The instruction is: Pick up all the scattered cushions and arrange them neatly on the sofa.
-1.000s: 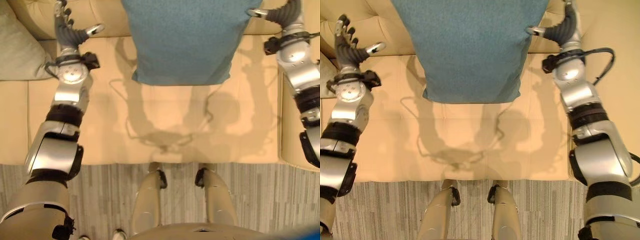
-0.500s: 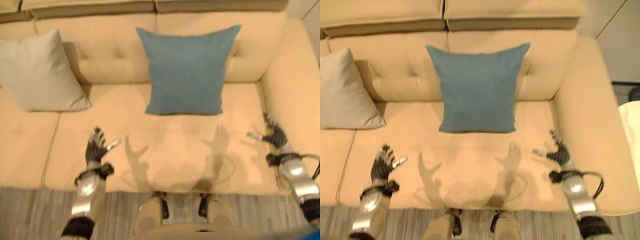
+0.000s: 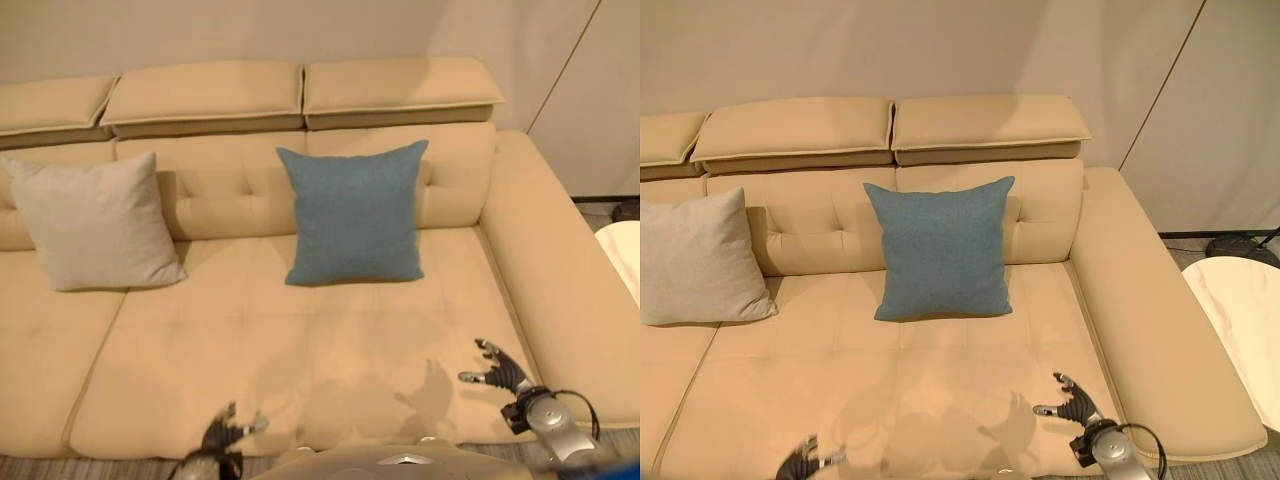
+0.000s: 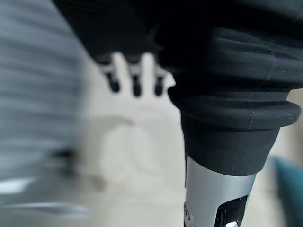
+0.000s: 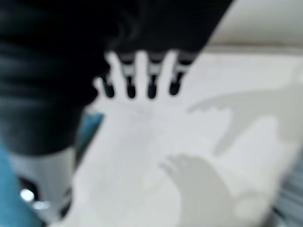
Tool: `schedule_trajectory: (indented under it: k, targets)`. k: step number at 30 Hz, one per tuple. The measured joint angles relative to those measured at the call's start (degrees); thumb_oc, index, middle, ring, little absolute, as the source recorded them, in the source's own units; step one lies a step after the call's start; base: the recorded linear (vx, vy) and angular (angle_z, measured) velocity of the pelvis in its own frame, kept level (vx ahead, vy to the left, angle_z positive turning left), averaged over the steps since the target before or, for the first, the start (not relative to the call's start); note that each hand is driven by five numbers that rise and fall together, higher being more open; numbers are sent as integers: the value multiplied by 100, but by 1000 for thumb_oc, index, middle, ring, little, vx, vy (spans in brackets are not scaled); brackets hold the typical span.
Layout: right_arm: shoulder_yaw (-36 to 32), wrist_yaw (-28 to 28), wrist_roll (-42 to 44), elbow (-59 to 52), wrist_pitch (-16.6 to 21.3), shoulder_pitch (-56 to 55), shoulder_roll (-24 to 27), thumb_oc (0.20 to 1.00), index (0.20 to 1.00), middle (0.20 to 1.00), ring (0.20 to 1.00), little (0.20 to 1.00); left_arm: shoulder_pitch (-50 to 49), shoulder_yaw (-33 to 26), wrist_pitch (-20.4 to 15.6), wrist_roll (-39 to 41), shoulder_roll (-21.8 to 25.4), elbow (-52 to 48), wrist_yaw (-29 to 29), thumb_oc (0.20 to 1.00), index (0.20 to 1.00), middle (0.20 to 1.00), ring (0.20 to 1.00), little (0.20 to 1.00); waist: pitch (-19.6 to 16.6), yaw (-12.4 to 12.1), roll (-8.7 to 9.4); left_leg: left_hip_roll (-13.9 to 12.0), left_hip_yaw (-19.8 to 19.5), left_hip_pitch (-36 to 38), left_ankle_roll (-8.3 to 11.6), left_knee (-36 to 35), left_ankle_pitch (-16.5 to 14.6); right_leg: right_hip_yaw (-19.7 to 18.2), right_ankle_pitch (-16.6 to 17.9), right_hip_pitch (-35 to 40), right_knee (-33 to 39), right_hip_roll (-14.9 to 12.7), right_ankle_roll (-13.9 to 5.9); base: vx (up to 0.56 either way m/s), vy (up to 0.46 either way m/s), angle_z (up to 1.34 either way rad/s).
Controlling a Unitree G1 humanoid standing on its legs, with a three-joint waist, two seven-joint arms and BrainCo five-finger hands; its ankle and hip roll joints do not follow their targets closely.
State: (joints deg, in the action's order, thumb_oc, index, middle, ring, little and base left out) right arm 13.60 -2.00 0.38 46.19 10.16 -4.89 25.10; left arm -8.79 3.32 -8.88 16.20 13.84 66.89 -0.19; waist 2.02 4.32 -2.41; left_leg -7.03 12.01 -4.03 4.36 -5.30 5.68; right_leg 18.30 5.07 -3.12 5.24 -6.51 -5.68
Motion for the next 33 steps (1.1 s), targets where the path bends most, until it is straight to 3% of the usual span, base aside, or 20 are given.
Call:
schedule_trajectory:
  k: [4, 6, 8, 9, 10, 12, 14, 16, 17, 20, 21, 23, 24, 25, 27, 29, 30, 31, 32, 33]
  targets:
    - [29, -6, 162, 128, -50, 20, 14, 1000, 1000, 1000, 1000, 1000, -141, 3, 52, -18, -17, 15, 5, 1000, 1000, 1000, 1000, 1000, 101, -51, -35, -77, -53, -56, 155, 131, 100, -9, -43, -52, 23, 100, 97, -202, -28, -2]
    - [-19, -1, 246, 381, -53, 103, -30, 1000, 1000, 1000, 1000, 1000, -20, -14, 69, -17, -37, 31, 8, 1000, 1000, 1000, 1000, 1000, 138, -54, 165, 20, -233, -65, 985, 176, 74, 13, 88, -133, 37, -92, 456, -134, 51, -5]
    - [-98, 4, 310, 509, -66, 212, -29, 1000, 1000, 1000, 1000, 1000, 165, -61, 90, -9, -135, 61, -44, 1000, 1000, 1000, 1000, 1000, 241, 31, 451, 353, -305, -37, 636, 1488, -627, -51, 216, -98, 3, -497, 425, -202, 152, -22]
    - [-203, 1, 354, 674, -60, 227, -39, 1000, 1000, 1000, 1000, 1000, 230, -70, 87, -12, -193, 160, -69, 1000, 1000, 1000, 1000, 1000, 228, 107, 384, 344, -339, 5, 623, 1891, -904, -44, 294, -74, -6, -493, 361, -188, 159, -3]
    - [-348, 32, 453, 1007, -121, 260, -67, 1000, 1000, 1000, 1000, 1000, 356, -44, 120, -22, -284, 332, -108, 1000, 1000, 1000, 1000, 1000, 160, 237, 204, 338, -340, 262, 445, 1744, -1209, -35, 320, -58, -32, -442, 279, -191, 177, 18]
    - [-412, 16, 479, 1301, -231, 137, -107, 1000, 1000, 1000, 1000, 1000, 595, 85, 90, -161, -273, 155, -122, 1000, 1000, 1000, 1000, 1000, 169, 332, 101, 343, -315, 548, 43, 994, -1398, -30, 392, -214, -113, -384, 146, -294, 259, 18]
    - [-535, 16, 485, 1653, -295, 211, -345, 1000, 1000, 1000, 1000, 1000, 884, 144, 103, -205, -198, 134, -127, 1000, 1000, 1000, 1000, 1000, 345, 340, 359, 638, -285, 756, -281, 576, -1081, -81, 489, -285, -305, -623, 28, -295, 186, 1]
    - [-613, 42, 482, 1965, -330, 303, -483, 1000, 1000, 1000, 1000, 1000, 958, 208, 115, -217, -179, 145, -123, 1000, 1000, 1000, 1000, 1000, 321, 359, 543, 801, -171, 800, -361, 487, -1025, -212, 566, -446, -483, -862, -159, -211, 100, -18]
    - [-604, 50, 473, 1957, -371, 281, -517, 1000, 1000, 1000, 1000, 1000, 975, 242, 117, -223, -170, 155, -122, 1000, 1000, 1000, 1000, 1000, 312, 389, 605, 925, -149, 902, -455, 327, -989, -254, 545, -456, -548, -942, -390, -245, 90, -23]
    - [-610, 60, 446, 2036, -433, 243, -628, 1000, 1000, 1000, 1000, 1000, 920, 250, 126, -227, -59, 182, -118, 1000, 1000, 1000, 1000, 1000, 312, 420, 669, 1039, -88, 1007, -621, 143, -913, -341, 438, -490, -546, -1032, -702, -265, 92, -16]
    - [-605, 60, 442, 2090, -476, 268, -720, 1000, 1000, 1000, 1000, 1000, 943, 251, 132, -235, 60, 185, -112, 1000, 1000, 1000, 1000, 1000, 344, 388, 712, 1054, -15, 1009, -714, 116, -809, -620, 650, -599, -764, -995, -791, -246, 80, -12]
    - [-601, 61, 436, 2099, -475, 288, -756, 1000, 1000, 1000, 1000, 1000, 879, 250, 145, -243, 112, 203, -109, 1000, 1000, 1000, 1000, 1000, 328, 346, 733, 1021, 115, 1002, -719, 180, -744, -616, 969, -649, -795, -932, -707, -209, 51, -34]
    - [-579, 62, 413, 2080, -472, 399, -724, 1000, 1000, 1000, 1000, 1000, 847, 228, 204, -344, 78, 206, -117, 1000, 1000, 1000, 1000, 1000, 454, 185, 487, 779, 294, 985, -793, 199, -800, -651, 1250, -753, -899, -703, -726, -94, 2, -37]
    - [-558, 53, 387, 2093, -480, 411, -723, 1000, 1000, 1000, 1000, 1000, 806, 193, 218, -402, 54, 220, -113, 1000, 1000, 1000, 1000, 1000, 443, 208, 372, 682, 285, 950, -810, 197, -756, -656, 729, -840, -1312, -615, -767, -132, -17, -32]
    - [-491, 17, 378, 2097, -497, 425, -719, 1000, 1000, 1000, 1000, 1000, 746, 160, 215, -448, 53, 195, -119, 1000, 1000, 1000, 1000, 1000, 366, 97, 213, 469, 289, 861, -797, 136, -690, -690, -38, -858, -2094, -339, -623, -92, -63, -1]
    - [-437, 9, 372, 2099, -485, 503, -714, 1000, 1000, 1000, 1000, 1000, 647, 124, 247, -448, 95, 231, -119, 1000, 1000, 1000, 1000, 1000, 308, 5, 284, 420, 352, 803, -732, 146, -625, -618, -754, -741, -2401, -340, -539, -89, -128, -9]
    - [-387, 13, 368, 2091, -484, 496, -722, 1000, 1000, 1000, 1000, 1000, 573, 115, 250, -449, 99, 256, -116, 1000, 1000, 1000, 1000, 1000, 245, -119, 322, 339, 353, 802, -623, 128, -570, -373, -1089, -538, -2334, -373, -468, -39, -148, -10]
    - [-363, 11, 341, 2087, -481, 471, -755, 1000, 1000, 1000, 1000, 1000, 505, 115, 251, -449, 123, 250, -118, 1000, 1000, 1000, 1000, 1000, 159, -180, 408, 317, 350, 792, -507, 118, -511, -331, -1074, -318, -1846, -312, -458, -11, -157, -18]
    - [-366, 16, 328, 2114, -480, 481, -793, 1000, 1000, 1000, 1000, 1000, 462, 119, 267, -449, 126, 271, -108, 1000, 1000, 1000, 1000, 1000, 137, -209, 443, 289, 331, 801, -379, 120, -509, -431, -1000, -116, -1390, -114, -32, -7, -81, -21]
    - [-367, 26, 327, 2104, -474, 506, -798, 1000, 1000, 1000, 1000, 1000, 420, 126, 311, -450, 80, 274, -122, 1000, 1000, 1000, 1000, 1000, 113, -203, 407, 186, 330, 804, -328, 132, -475, -453, -860, 3, -1121, 34, 108, -20, -107, -24]
